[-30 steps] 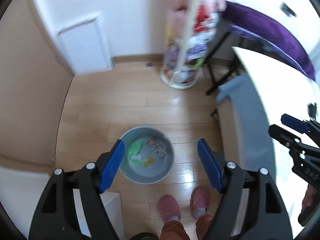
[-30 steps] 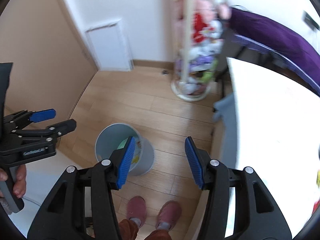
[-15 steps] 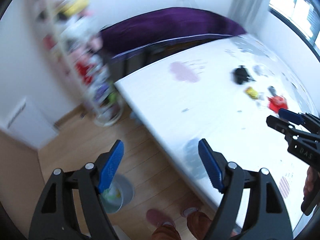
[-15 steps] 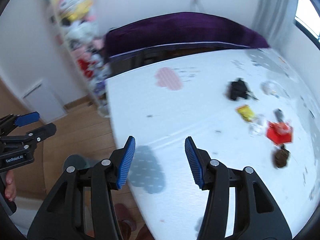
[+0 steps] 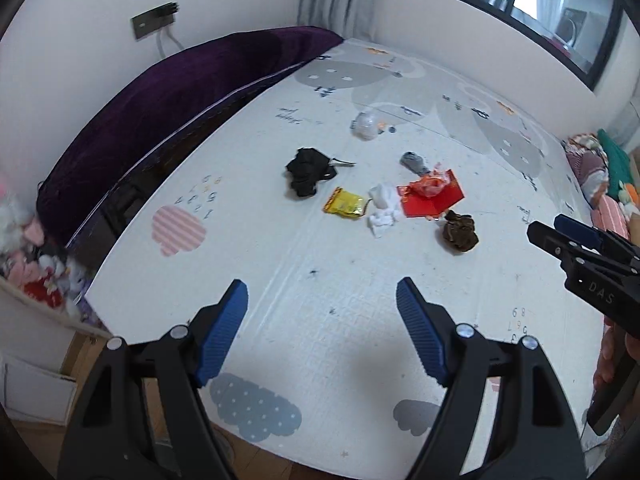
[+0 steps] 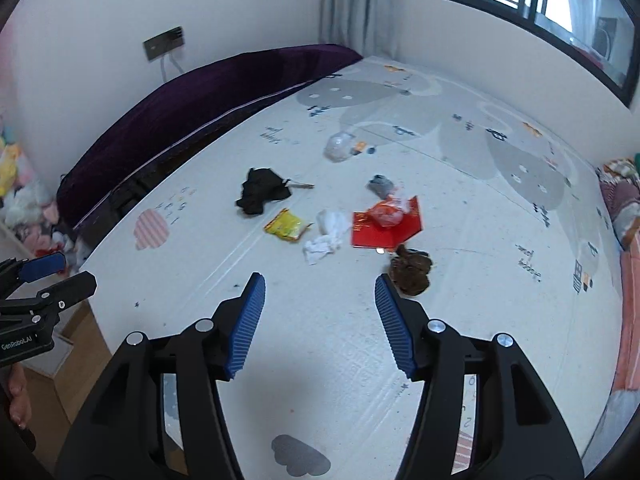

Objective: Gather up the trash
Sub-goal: 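Move both open tools back over the mat toward the brown glove, then grasp the brown knit glove with the right tool while the left tool grasps a white tissue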

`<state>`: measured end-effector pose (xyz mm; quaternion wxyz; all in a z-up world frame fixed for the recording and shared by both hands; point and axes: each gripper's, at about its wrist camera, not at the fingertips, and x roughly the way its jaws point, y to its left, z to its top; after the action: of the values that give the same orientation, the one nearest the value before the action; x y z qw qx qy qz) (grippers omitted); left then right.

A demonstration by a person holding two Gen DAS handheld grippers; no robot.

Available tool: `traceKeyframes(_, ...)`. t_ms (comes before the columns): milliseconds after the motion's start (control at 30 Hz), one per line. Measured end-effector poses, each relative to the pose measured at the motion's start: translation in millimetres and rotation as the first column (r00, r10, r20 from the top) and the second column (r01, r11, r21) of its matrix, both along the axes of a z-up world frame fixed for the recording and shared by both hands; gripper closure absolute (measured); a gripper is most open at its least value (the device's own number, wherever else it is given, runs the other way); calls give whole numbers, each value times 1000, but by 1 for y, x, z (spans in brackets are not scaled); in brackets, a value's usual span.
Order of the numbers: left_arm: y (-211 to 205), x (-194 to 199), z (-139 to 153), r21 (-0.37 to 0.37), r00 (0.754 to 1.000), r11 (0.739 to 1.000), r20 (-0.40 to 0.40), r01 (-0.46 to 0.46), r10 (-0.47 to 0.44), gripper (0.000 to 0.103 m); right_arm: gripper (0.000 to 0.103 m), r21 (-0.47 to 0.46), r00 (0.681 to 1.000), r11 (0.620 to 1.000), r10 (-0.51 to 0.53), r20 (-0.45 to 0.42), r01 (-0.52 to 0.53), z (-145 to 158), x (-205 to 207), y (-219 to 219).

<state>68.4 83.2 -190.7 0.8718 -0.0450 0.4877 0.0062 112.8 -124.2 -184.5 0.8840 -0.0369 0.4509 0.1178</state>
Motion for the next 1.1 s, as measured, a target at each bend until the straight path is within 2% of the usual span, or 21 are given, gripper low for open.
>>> traceKeyframes(67,-17,19,-4,3,999,999,-4,49,-49,26,40,-8,999,999,-53,0,53,-5,10,-18)
traceKeyframes(267,-54,81,-31,-8,982,982,-30,189,-189,26,40,-9,985,986,-165,-47,165,-32,38,-55)
traceKeyframes(467,-74,135,-78,-37,956,958,-68,284,-286,26,40,-45,965,967,-253,-75,250,-71,69,-68)
traceKeyframes(600,-84,167,-113,-57,944,946,-76,318,-322,26,40,-39,954,958,-286,-93,283,-109,94,-75)
traceKeyframes(833,-99,219,-186,-64,937,941,-87,334,-338,26,38,-38,945,954,-301,-124,299,-184,133,-88)
traceKeyframes(1100,-119,248,-260,14,917,924,-127,383,-379,26,38,-22,945,957,-288,-158,288,-246,160,-94)
